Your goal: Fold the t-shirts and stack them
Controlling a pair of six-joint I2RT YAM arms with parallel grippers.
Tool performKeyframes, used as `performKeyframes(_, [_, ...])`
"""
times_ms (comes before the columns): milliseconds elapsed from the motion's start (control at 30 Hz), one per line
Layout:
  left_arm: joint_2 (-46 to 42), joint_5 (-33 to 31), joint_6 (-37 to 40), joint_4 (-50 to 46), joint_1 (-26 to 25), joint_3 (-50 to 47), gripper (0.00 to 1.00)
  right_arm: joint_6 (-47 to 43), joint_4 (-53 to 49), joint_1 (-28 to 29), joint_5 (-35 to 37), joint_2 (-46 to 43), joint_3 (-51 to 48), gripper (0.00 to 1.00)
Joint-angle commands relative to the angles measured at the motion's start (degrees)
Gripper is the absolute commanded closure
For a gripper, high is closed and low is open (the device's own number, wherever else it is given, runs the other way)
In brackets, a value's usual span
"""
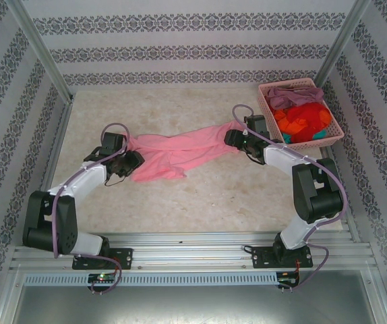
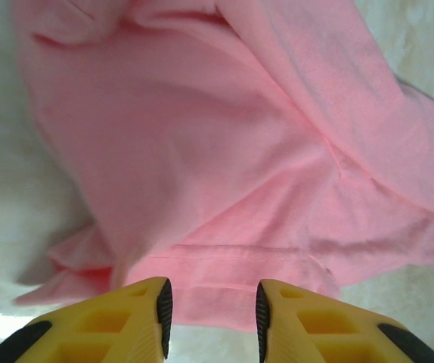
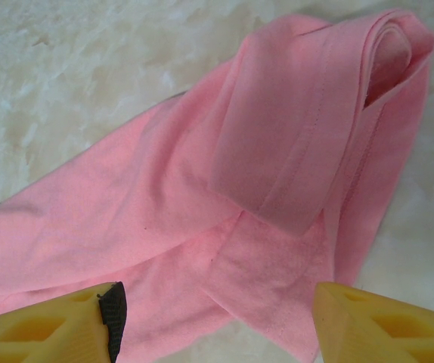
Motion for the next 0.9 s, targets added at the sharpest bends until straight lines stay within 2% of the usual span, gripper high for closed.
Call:
performKeyframes(0, [-4.02, -7.52, 7.09, -6.46, -0.51, -0.78, 0.63, 0.40, 0.74, 0.45, 0.06, -0.79, -0.97, 0.34])
performKeyframes(100, [-3.82, -7.67, 8.97, -6.42, -0.51, -1.36, 0.63, 0.69, 1.15, 0.59, -0.74, 0.16, -0.29, 0.34])
performKeyframes(400, [3.12, -3.57, 6.59, -3.09, -0.51, 0.72, 0.67, 1.01, 1.26, 1.15, -0.87, 0.33, 0.31, 0.34])
performKeyframes(567, [4.39, -1.10, 5.02, -1.59, -0.50, 0.79, 0.77, 0.73, 0.81, 1.07, -0.34, -0.16, -0.01, 0.34])
performKeyframes(767, [3.62, -1.18, 4.57, -1.04, -0.51, 0.10, 0.86, 0.84, 0.81, 1.06, -0.60, 0.19, 0.47, 0.34])
performKeyframes(867, [4.28, -1.00, 4.60, -0.99, -0.51, 0.34, 0.95, 0.91, 1.01, 1.11, -1.02, 0.46, 0.80, 0.34])
